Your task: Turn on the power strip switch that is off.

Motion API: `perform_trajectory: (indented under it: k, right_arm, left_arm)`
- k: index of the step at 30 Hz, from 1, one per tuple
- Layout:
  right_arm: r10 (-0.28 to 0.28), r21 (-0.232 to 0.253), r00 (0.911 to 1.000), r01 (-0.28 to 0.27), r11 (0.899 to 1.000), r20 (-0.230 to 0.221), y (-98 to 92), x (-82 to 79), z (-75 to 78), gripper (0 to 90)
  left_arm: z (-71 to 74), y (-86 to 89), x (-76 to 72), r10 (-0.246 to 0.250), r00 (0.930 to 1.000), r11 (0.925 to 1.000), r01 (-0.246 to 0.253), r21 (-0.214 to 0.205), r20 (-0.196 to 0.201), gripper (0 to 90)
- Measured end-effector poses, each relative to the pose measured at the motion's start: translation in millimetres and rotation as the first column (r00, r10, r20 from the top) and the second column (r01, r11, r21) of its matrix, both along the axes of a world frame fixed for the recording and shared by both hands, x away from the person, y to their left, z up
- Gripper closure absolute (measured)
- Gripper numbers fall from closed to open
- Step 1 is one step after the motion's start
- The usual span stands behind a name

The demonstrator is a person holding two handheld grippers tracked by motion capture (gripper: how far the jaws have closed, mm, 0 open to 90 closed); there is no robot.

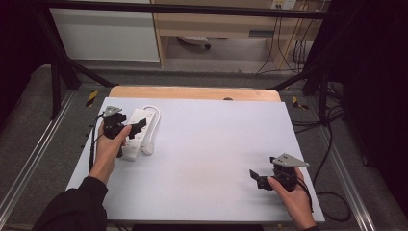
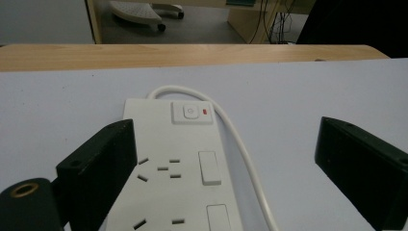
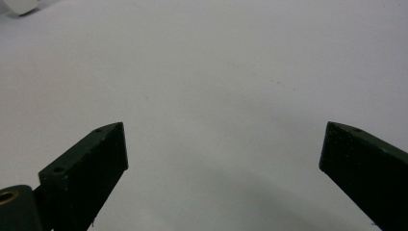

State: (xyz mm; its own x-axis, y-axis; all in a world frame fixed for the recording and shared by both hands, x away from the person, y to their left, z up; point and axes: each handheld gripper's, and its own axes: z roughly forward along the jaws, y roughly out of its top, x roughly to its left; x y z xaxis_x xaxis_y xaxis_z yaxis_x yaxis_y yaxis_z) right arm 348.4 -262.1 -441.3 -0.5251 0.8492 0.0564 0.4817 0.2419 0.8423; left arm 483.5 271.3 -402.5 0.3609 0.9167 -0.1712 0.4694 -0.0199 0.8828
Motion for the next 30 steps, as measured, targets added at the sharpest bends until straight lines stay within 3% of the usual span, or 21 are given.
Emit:
perform_trajectory:
  k: [16,30]
  right_arm:
    - [-0.002,0.001,1.0000,0.002,1.000,0.005,-0.3,0.0,0.3,3.3]
    - [-0.004,0.002,1.0000,0.004,1.000,0.006,-0.5,0.0,0.5,3.3]
  left_arm:
    - [9.9,-1.7,-10.1,-0.039,0.9992,0.9992,0.039,0.003,-0.005,8.5]
    - [27.4,-2.7,-30.0,-0.090,0.9958,0.9959,0.090,-0.002,-0.012,8.4]
